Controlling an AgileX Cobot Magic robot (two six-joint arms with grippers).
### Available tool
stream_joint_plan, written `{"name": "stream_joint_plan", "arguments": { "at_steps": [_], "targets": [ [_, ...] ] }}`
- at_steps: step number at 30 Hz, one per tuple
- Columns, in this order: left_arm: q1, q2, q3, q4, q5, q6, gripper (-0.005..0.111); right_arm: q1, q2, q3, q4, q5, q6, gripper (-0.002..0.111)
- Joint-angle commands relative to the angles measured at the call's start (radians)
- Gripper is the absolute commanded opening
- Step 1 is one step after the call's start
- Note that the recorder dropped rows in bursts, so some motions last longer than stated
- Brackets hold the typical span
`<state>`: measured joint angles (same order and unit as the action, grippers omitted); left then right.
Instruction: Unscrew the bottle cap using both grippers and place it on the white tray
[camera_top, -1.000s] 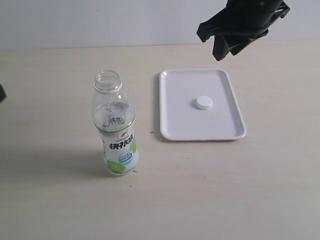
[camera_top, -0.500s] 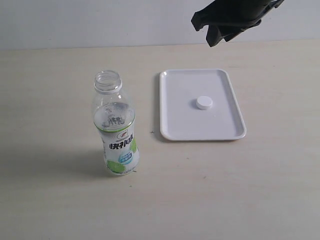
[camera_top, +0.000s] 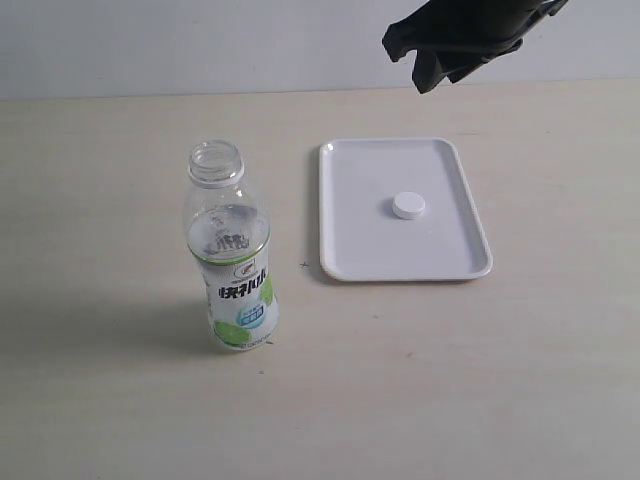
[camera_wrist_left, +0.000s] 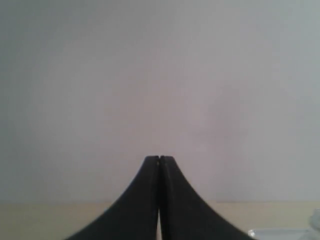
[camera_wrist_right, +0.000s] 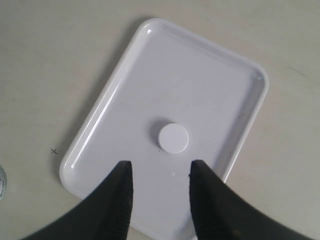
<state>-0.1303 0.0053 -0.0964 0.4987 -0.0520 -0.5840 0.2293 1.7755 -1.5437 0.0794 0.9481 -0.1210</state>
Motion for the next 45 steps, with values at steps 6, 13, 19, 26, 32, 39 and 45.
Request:
{"name": "stream_joint_plan", "arguments": {
  "at_steps": [6,13,19,26,32,39,45],
  "targets": [
    [0.043,-0.005,0.044,-0.074,0.264,0.12,0.0,-0.004,-0.012,0.003,0.001,-0.012,0.0,0.037],
    [0.043,-0.005,0.096,-0.416,0.312,0.498,0.0,-0.004,-0.012,0.003,0.001,-0.012,0.0,0.037],
    [0.043,-0.005,0.096,-0.401,0.409,0.423,0.0,-0.004,-0.012,0.003,0.001,-0.012,0.0,0.037],
    [0.043,-0.005,0.096,-0.399,0.409,0.423,0.0,-0.004,-0.012,0.003,0.001,-0.012,0.0,0.037],
    [0.043,-0.005,0.096,-0.399,0.409,0.423,0.0,-0.004,-0.012,0.003,0.001,-0.024,0.0,0.037],
    [0.043,-0.005,0.096,-0.399,0.409,0.423,0.0,-0.004,-0.004,0.016,-0.02,-0.107,-0.055,0.037],
    [0.043,-0.005,0.096,-0.399,0.409,0.423,0.0,-0.004,-0.145,0.265,-0.031,-0.348,-0.058,0.037]
  ]
}}
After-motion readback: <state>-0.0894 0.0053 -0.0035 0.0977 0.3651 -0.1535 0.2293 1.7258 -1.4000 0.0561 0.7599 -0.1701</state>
